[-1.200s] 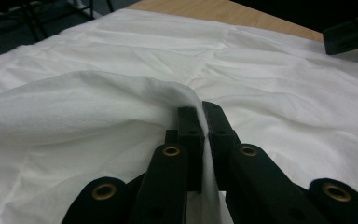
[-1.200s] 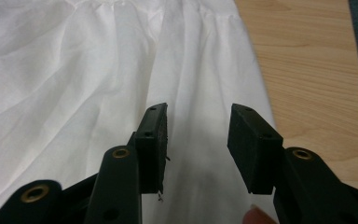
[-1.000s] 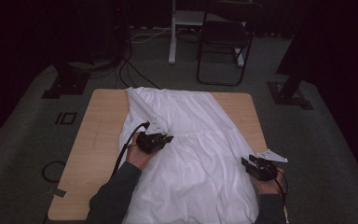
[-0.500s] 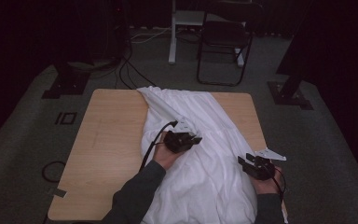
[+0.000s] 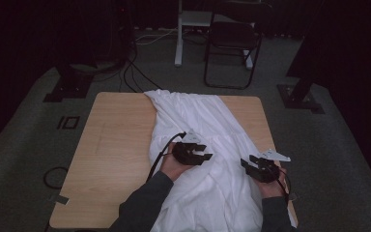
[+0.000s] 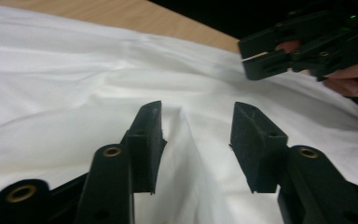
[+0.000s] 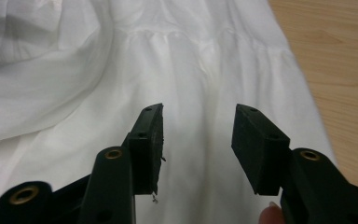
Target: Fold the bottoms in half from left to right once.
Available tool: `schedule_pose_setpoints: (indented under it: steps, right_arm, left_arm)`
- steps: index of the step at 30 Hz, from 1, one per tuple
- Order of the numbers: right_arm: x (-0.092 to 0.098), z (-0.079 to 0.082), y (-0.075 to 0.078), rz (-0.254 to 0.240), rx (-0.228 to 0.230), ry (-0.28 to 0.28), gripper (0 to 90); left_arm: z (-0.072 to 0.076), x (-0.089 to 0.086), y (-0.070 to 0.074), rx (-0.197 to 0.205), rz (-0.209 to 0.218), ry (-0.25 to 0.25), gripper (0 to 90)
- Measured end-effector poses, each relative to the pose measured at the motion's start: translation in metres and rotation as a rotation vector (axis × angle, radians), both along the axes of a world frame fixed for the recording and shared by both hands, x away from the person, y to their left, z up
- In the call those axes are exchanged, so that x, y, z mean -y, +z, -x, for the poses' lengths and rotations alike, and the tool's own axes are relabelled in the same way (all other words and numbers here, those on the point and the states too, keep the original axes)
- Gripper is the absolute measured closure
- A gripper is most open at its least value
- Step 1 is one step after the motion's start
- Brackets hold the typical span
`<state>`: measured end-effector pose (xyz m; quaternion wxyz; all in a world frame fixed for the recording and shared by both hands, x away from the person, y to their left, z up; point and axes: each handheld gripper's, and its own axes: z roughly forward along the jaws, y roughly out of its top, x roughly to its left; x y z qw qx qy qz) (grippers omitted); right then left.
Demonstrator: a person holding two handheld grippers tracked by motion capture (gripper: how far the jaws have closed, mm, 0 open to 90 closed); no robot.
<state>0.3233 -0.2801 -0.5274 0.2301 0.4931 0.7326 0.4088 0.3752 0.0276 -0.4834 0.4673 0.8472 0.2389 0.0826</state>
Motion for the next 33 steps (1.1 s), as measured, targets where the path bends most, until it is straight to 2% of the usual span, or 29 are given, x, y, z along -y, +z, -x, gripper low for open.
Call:
schedule_pose_setpoints:
  steps: [4,8,9,11,12,13,16,17,18,20,24,26,29,33]
  right_arm:
    - [-0.015,-0.006,0.003,0.002,0.001,0.03,52.5]
    - [-0.032,-0.013,0.007,0.011,0.004,0.056,52.9]
    - [-0.032,-0.013,0.007,0.011,0.004,0.056,52.9]
    - [-0.045,-0.018,0.012,0.013,0.014,0.084,53.4]
    - [-0.045,-0.018,0.012,0.013,0.014,0.084,53.4]
    - [-0.051,-0.021,0.014,0.011,0.014,0.093,53.5]
    - [-0.057,-0.026,0.016,0.004,0.012,0.102,53.9]
    - [-0.062,-0.03,0.016,0.004,0.01,0.112,58.3]
    - [-0.062,-0.03,0.016,0.004,0.01,0.112,58.3]
    - [-0.068,-0.033,0.017,0.012,0.008,0.123,62.7]
    - [-0.075,-0.039,0.021,-0.015,0.012,0.134,64.5]
    - [-0.077,-0.042,0.023,-0.041,0.005,0.136,60.9]
    - [-0.083,-0.048,0.024,-0.053,-0.014,0.137,51.5]
    - [-0.094,-0.056,0.02,-0.024,-0.048,0.141,40.4]
  left_arm:
    - [0.003,-0.027,0.001,0.024,-0.039,0.066,50.8]
    - [0.006,-0.057,0.0,0.032,-0.05,0.134,50.0]
    - [0.006,-0.057,0.0,0.032,-0.05,0.134,49.9]
    - [0.01,-0.081,-0.002,0.036,-0.068,0.192,49.6]
    - [0.01,-0.081,-0.002,0.036,-0.068,0.192,49.5]
    - [0.012,-0.093,-0.002,0.038,-0.076,0.224,49.5]
    - [0.015,-0.103,-0.003,0.049,-0.079,0.249,49.0]
    - [0.018,-0.111,-0.003,0.06,-0.08,0.275,48.7]
    - [0.018,-0.111,-0.003,0.06,-0.08,0.275,48.5]
    - [0.022,-0.119,-0.004,0.076,-0.08,0.306,48.4]
    - [0.025,-0.127,-0.009,0.085,-0.082,0.339,48.1]
    - [0.026,-0.13,-0.013,0.08,-0.074,0.351,48.1]
    - [0.026,-0.134,-0.019,0.066,-0.076,0.367,47.9]
    - [0.026,-0.138,-0.025,0.055,-0.077,0.384,47.5]
